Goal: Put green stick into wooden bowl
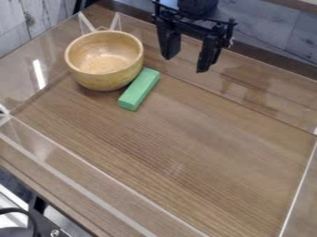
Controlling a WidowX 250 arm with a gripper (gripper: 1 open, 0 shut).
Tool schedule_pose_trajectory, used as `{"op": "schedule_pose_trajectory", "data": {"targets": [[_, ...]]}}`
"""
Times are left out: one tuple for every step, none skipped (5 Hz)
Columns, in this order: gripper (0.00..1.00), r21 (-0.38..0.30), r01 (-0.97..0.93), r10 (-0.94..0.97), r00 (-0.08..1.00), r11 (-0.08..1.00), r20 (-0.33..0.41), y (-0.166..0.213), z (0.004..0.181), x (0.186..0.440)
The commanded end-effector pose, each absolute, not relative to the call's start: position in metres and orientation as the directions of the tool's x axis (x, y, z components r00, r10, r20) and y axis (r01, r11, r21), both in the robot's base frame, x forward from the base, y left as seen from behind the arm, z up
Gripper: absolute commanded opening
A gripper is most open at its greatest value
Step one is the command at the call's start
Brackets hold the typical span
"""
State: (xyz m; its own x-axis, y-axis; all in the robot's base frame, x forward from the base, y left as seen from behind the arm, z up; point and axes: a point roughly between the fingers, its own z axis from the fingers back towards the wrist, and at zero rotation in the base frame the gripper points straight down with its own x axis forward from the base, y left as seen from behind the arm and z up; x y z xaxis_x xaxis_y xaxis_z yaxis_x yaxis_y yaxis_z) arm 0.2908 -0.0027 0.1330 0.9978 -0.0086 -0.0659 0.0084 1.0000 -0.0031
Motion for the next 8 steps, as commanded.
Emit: {"op": "schedule_pose_trajectory", "data": {"targets": [[1.0,-0.005,0.016,-0.016,0.997,1.0,-0.078,-0.008,0.124,0.28],[1.0,-0.013,0.038,-0.039,0.995,0.999,-0.09,-0.021,0.109,0.26],[1.0,-0.023,0.041,-0.043,0.997,0.999,-0.068,-0.035,0.102,0.249],[1.0,-0.032,0.029,-0.03,0.999,0.999,-0.03,-0.039,0.101,0.261],[1.0,-0.04,0.009,-0.009,1.0,0.999,-0.015,-0.037,0.101,0.267],[1.0,-0.042,-0.019,0.019,1.0,0.999,-0.006,-0.032,0.101,0.268],[1.0,-0.045,-0.03,0.031,1.0,0.999,0.004,-0.029,0.101,0.266],[1.0,-0.044,-0.035,0.035,0.999,0.998,0.015,-0.03,0.101,0.263]]}}
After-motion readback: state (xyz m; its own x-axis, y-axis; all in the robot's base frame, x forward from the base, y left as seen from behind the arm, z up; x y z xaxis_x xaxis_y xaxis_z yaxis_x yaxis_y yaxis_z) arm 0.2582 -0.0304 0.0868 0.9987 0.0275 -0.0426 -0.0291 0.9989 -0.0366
